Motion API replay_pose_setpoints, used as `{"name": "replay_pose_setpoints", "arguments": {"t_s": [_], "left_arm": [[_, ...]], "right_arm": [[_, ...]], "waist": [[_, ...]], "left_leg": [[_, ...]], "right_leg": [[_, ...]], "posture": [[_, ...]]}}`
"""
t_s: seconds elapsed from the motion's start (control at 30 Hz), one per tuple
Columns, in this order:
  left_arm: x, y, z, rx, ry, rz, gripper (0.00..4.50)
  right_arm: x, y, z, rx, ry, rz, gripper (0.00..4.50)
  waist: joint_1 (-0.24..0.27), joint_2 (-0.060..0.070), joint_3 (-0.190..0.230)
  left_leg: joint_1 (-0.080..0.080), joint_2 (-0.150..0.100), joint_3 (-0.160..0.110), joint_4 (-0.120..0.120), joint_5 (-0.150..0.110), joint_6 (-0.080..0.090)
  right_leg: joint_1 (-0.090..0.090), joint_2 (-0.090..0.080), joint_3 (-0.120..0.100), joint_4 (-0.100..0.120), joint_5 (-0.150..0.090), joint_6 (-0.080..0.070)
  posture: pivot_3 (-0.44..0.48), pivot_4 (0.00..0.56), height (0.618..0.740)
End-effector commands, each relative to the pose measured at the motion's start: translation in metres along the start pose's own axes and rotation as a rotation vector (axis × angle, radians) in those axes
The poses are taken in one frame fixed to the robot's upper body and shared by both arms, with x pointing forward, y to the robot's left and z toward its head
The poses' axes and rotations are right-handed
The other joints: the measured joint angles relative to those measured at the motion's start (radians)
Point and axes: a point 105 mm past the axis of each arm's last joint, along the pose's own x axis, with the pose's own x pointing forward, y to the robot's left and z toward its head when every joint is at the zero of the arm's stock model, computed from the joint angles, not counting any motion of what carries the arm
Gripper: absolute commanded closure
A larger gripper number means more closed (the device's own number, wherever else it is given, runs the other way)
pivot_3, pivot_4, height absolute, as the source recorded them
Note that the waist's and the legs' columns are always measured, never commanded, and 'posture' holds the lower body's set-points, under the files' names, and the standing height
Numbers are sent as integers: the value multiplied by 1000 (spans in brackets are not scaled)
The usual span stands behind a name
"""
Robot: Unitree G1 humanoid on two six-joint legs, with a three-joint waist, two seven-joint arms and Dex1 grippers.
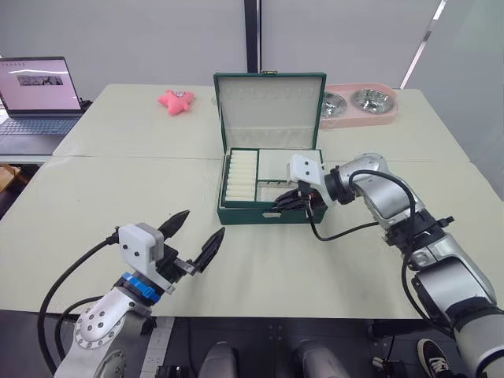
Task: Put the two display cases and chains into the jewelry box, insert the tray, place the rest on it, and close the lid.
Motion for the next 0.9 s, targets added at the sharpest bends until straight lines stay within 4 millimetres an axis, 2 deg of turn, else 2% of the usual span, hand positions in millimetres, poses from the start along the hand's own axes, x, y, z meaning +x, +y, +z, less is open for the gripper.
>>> {"name": "replay_pose_setpoints", "arguments": {"t_s": [0.03, 0.9], "left_arm": [[1, 0, 6, 15, -27, -11, 0], [3, -2, 6, 24, -27, -15, 0]], "right_arm": [[-2, -7, 17, -68, -20, -15, 4486], [9, -10, 10, -32, -16, 36, 4486]], "waist": [[0, 0, 0], [-3, 0, 0]], "left_leg": [[0, 0, 0, 0, 0, 0], [1, 0, 0, 0, 0, 0]], "right_leg": [[0, 0, 0, 0, 0, 0], [0, 0, 0, 0, 0, 0]], "posture": [[0, 150, 740], [0, 150, 740]]}}
